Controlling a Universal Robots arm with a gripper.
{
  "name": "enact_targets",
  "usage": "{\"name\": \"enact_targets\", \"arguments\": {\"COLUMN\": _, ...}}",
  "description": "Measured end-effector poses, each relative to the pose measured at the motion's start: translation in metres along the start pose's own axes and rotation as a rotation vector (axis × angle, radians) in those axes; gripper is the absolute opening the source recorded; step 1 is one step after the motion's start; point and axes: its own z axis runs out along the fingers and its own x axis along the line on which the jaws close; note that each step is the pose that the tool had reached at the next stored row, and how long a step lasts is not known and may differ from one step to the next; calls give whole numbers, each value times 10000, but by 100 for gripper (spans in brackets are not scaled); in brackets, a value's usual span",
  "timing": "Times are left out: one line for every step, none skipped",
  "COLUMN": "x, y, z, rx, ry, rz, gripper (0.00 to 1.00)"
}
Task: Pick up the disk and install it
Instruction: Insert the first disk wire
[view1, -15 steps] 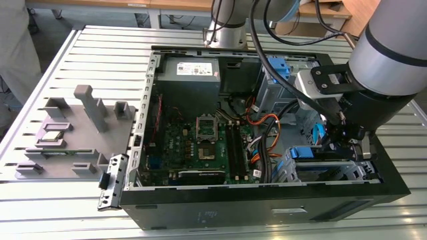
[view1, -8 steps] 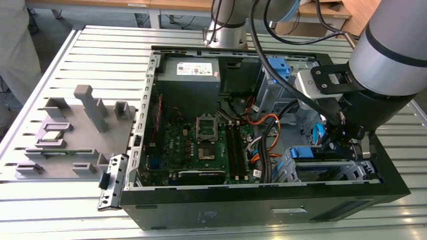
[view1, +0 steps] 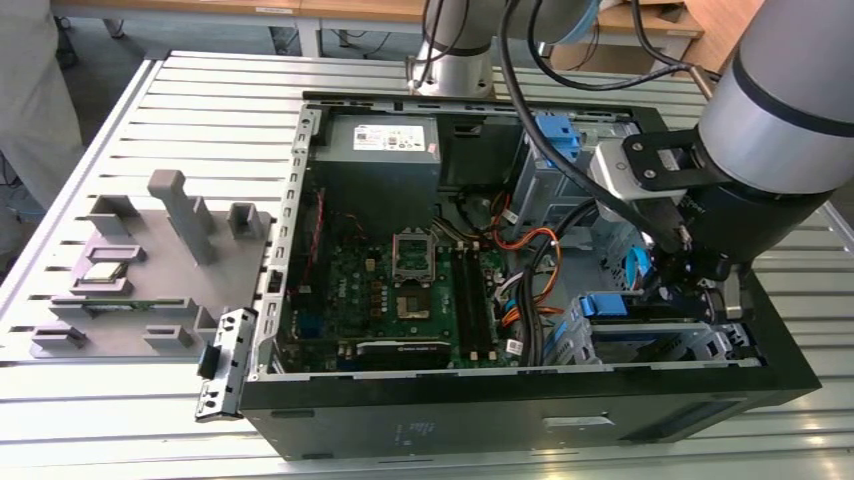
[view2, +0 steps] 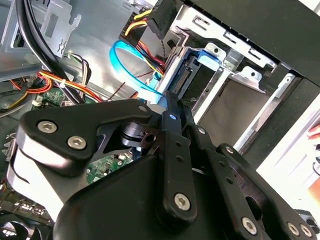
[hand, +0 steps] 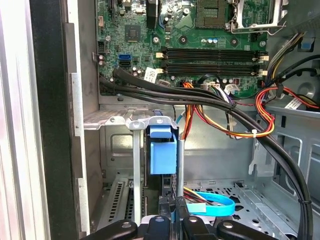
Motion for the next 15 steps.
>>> {"name": "enact_targets", "arguments": {"x": 3, "y": 0, "z": 2, "rx": 1, "ry": -1, "rz": 0, "gripper": 16}}
{"name": "enact_targets", "arguments": {"x": 6, "y": 0, "z": 3, "rx": 1, "ry": -5, "rz": 1, "gripper": 16}}
{"name": "enact_targets", "arguments": {"x": 8, "y": 1, "z": 5, "rx": 1, "ry": -15, "rz": 2, "gripper": 16}}
{"name": "enact_targets", "arguments": {"x": 8, "y": 1, "z": 6, "rx": 0, "ry": -32, "rz": 6, "gripper": 16}}
{"name": "enact_targets", "arguments": {"x": 8, "y": 1, "z": 7, "rx": 0, "ry": -47, "rz": 8, "gripper": 16}}
{"name": "enact_targets", "arguments": {"x": 8, "y": 1, "z": 8, "rx": 0, "ry": -50, "rz": 8, "gripper": 16}}
{"name": "enact_targets", "arguments": {"x": 8, "y": 1, "z": 8, "rx": 1, "ry": -50, "rz": 8, "gripper": 16}}
{"name": "enact_targets", "arguments": {"x": 9, "y": 1, "z": 6, "rx": 0, "ry": -47, "rz": 8, "gripper": 16}}
{"name": "enact_targets", "arguments": {"x": 9, "y": 1, "z": 6, "rx": 1, "ry": -48, "rz": 8, "gripper": 16}}
{"name": "enact_targets", "arguments": {"x": 9, "y": 1, "z": 6, "rx": 1, "ry": -48, "rz": 8, "gripper": 16}}
{"name": "enact_targets", "arguments": {"x": 9, "y": 1, "z": 6, "rx": 1, "ry": -48, "rz": 8, "gripper": 16}}
{"name": "enact_targets", "arguments": {"x": 9, "y": 1, "z": 6, "rx": 1, "ry": -47, "rz": 8, "gripper": 16}}
{"name": "enact_targets", "arguments": {"x": 9, "y": 1, "z": 7, "rx": 1, "ry": -46, "rz": 7, "gripper": 16}}
{"name": "enact_targets", "arguments": {"x": 10, "y": 2, "z": 12, "rx": 0, "ry": -48, "rz": 8, "gripper": 16}}
{"name": "enact_targets", "arguments": {"x": 12, "y": 3, "z": 19, "rx": 1, "ry": -48, "rz": 8, "gripper": 16}}
